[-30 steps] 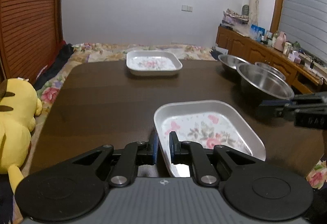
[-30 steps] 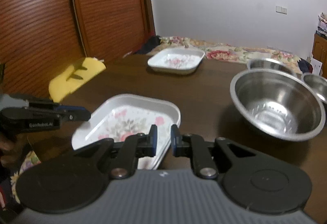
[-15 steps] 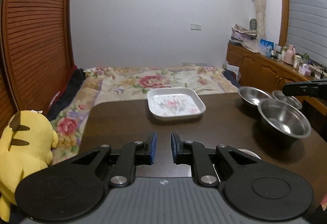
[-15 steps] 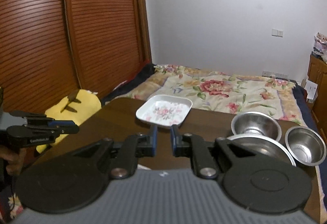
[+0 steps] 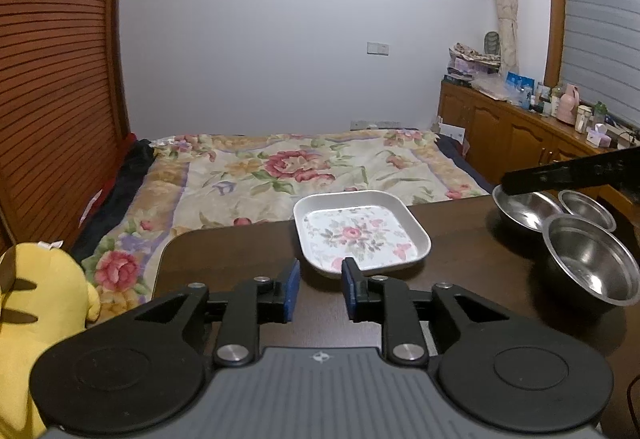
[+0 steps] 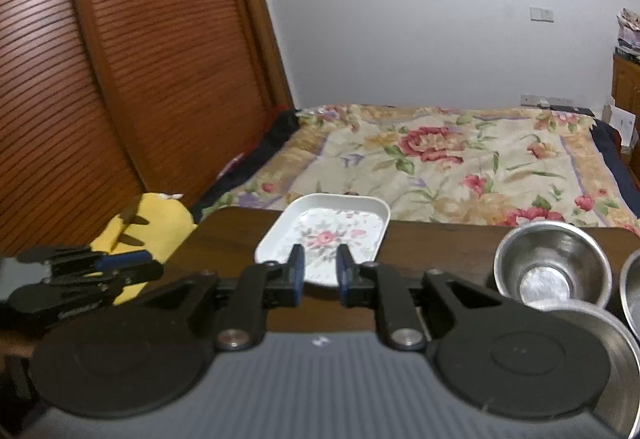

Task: Organize plates and bowls

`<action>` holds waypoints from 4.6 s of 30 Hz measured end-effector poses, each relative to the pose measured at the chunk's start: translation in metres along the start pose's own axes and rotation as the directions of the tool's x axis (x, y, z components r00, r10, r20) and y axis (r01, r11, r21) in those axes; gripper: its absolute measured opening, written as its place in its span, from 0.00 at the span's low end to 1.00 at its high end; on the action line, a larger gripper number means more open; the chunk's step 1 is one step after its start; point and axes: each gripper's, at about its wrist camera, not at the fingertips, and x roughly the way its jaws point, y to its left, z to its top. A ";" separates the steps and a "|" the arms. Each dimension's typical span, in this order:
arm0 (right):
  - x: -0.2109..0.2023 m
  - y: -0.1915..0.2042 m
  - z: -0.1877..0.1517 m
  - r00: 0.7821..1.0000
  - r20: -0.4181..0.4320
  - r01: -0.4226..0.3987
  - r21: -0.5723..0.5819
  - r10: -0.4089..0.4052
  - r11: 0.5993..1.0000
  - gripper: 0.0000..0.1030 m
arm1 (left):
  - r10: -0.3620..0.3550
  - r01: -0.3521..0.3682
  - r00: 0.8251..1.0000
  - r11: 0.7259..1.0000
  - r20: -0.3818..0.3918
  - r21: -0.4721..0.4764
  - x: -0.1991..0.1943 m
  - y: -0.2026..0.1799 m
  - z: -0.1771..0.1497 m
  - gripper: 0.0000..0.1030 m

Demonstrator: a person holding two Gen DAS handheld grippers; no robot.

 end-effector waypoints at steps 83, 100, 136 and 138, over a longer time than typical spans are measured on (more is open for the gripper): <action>0.035 -0.025 0.034 0.990 -0.139 -0.010 0.091 0.023 0.996 0.08 | -0.080 0.079 0.995 0.997 -0.056 -0.021 0.018 -0.016 0.043 0.15; -0.027 -0.033 0.015 0.994 -0.082 -0.058 0.112 0.067 0.992 0.08 | -0.079 0.079 0.996 0.997 -0.046 0.010 -0.040 -0.052 0.024 0.15; -0.068 -0.003 -0.093 0.973 -0.187 -0.132 0.036 0.136 0.991 0.08 | -0.130 0.120 0.986 0.988 -0.100 -0.093 -0.103 -0.063 -0.076 0.15; -0.068 -0.002 -0.097 0.973 -0.191 -0.126 0.030 0.130 0.992 0.09 | -0.127 0.119 0.987 0.989 -0.101 -0.088 -0.103 -0.065 -0.078 0.15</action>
